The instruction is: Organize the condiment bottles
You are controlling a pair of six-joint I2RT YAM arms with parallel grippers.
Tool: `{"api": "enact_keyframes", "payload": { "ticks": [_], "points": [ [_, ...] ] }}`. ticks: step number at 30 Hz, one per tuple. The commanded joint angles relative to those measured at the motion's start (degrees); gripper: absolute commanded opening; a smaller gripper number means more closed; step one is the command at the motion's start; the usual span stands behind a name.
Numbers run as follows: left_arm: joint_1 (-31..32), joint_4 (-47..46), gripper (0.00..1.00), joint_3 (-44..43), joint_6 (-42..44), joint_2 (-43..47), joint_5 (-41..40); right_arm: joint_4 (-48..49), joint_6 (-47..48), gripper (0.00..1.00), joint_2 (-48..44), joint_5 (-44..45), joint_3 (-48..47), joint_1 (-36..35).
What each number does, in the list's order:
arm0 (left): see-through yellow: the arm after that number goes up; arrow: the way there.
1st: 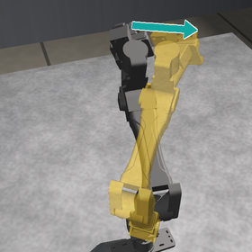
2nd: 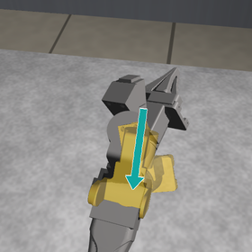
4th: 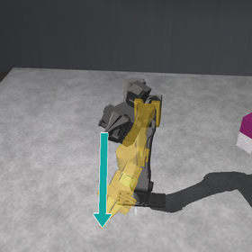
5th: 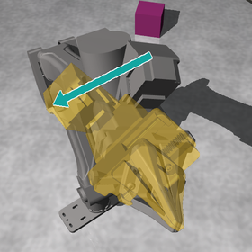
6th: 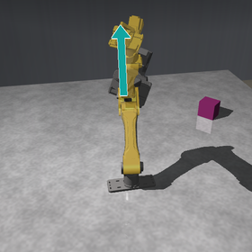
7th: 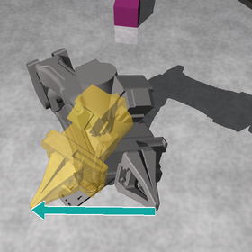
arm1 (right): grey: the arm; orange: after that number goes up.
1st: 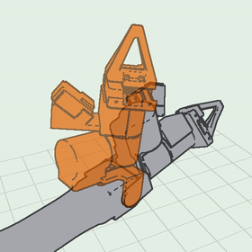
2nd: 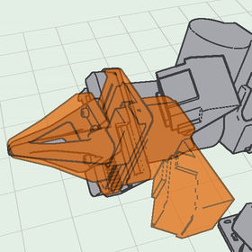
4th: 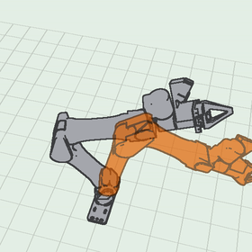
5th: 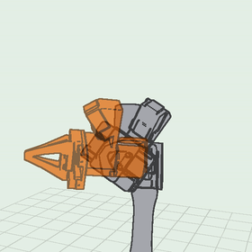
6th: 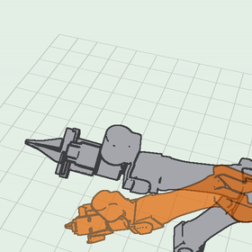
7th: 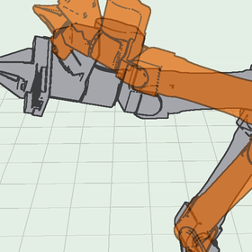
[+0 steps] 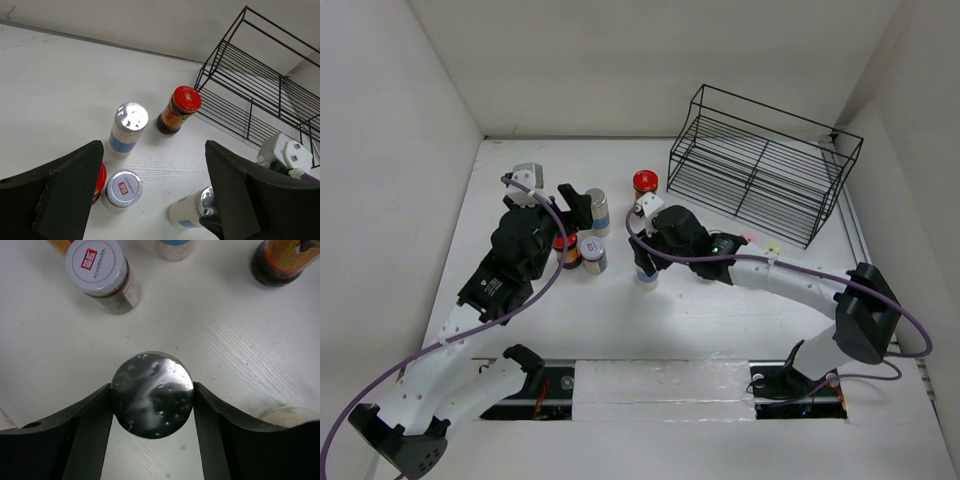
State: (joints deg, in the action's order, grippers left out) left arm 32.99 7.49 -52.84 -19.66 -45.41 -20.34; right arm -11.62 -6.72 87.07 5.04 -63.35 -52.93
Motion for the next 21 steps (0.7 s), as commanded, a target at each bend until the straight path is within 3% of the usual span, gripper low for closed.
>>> {"api": "enact_keyframes", "payload": {
  "ticks": [1,5,10,17,18,21],
  "points": [
    [-0.12,-3.09,0.78,1.07,-0.12,1.29,0.3,4.58,0.22,0.41,-6.01,4.71,-7.91,-0.16],
    [-0.12,-3.09,0.78,1.07,-0.12,1.29,1.61,12.13,2.93,0.41,-8.67,4.72,-15.55,4.05],
    [-0.12,-3.09,0.78,1.07,-0.12,1.81,2.14,10.05,4.35,0.4,-1.92,-0.36,-31.71,16.85],
    [-0.12,-3.09,0.78,1.07,-0.64,1.99,2.76,-4.71,4.35,0.4,18.37,-1.88,-68.7,29.44],
    [-0.12,-3.09,0.78,1.07,-0.64,1.99,2.76,-6.82,4.35,0.4,21.27,-1.87,-78.84,30.5],
    [-0.12,-3.09,0.78,1.07,-0.64,1.99,2.23,-9.92,1.54,0.4,31.13,-2.4,-91.04,35.25]
  ]
}}
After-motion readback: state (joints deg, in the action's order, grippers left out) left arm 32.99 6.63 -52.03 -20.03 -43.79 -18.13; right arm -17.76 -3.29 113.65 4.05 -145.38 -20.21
